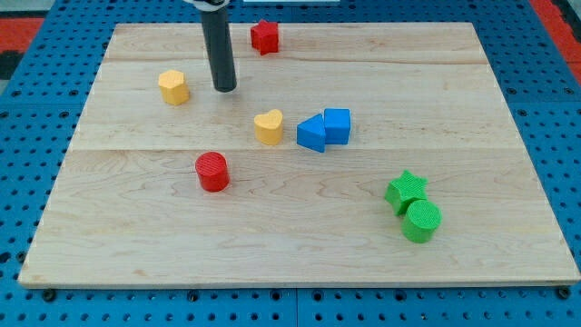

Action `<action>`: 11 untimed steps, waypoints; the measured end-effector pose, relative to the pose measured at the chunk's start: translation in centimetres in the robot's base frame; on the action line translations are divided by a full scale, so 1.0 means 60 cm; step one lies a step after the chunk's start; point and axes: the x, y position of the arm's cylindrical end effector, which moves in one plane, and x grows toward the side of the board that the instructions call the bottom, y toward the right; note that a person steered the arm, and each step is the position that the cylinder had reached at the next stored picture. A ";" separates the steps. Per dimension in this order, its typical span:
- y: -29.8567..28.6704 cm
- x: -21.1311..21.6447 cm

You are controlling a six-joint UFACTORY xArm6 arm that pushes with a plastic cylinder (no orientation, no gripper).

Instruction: Slide the red circle closer to red star

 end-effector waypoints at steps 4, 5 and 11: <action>0.031 0.336; -0.038 0.232; 0.184 -0.080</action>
